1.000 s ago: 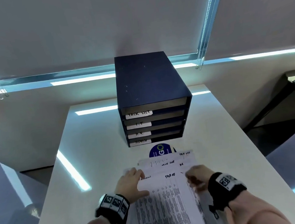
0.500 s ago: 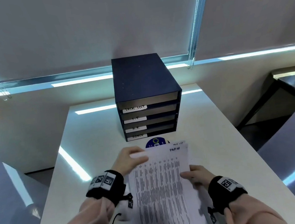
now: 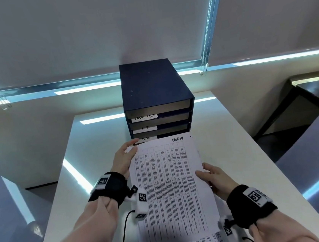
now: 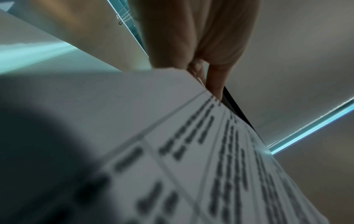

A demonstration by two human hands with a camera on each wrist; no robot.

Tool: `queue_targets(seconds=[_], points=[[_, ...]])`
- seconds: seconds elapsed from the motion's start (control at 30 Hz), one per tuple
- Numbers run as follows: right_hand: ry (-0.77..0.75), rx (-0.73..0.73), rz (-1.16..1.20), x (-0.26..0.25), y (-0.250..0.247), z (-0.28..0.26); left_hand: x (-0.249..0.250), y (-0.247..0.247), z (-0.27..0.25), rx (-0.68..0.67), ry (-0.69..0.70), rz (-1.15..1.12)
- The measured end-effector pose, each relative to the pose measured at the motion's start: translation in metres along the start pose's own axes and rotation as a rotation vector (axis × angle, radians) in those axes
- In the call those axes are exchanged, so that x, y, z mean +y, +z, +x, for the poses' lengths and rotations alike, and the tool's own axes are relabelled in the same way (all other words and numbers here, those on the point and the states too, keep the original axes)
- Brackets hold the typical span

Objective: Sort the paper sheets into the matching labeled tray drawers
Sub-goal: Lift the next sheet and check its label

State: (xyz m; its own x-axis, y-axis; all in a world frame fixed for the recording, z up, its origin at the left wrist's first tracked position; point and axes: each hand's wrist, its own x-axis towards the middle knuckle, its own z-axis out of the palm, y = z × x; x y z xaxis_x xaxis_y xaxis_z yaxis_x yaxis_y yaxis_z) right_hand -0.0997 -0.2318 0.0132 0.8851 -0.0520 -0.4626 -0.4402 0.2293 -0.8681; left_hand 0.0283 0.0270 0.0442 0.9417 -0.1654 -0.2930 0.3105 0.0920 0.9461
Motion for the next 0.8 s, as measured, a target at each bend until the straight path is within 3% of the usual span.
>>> queue_targets(seconds=[0.2, 0.33, 0.43, 0.7, 0.8], points=[[0.024, -0.004, 0.054, -0.006, 0.002, -0.004, 0.002, 0.002, 0.003, 0.028, -0.009, 0.002], [-0.021, 0.028, -0.047, -0.008, 0.009, -0.011, 0.009, 0.011, 0.016, 0.128, -0.007, -0.019], [-0.005, 0.060, 0.019, -0.026, 0.000, 0.006, 0.019, 0.027, 0.023, 0.151, -0.047, -0.076], [0.064, 0.043, -0.094, -0.102, -0.018, 0.068, 0.019, 0.047, 0.022, 0.057, -0.183, -0.270], [0.014, 0.064, -0.136, -0.130, -0.013, 0.091, 0.009, 0.038, 0.021, -0.088, -0.243, -0.190]])
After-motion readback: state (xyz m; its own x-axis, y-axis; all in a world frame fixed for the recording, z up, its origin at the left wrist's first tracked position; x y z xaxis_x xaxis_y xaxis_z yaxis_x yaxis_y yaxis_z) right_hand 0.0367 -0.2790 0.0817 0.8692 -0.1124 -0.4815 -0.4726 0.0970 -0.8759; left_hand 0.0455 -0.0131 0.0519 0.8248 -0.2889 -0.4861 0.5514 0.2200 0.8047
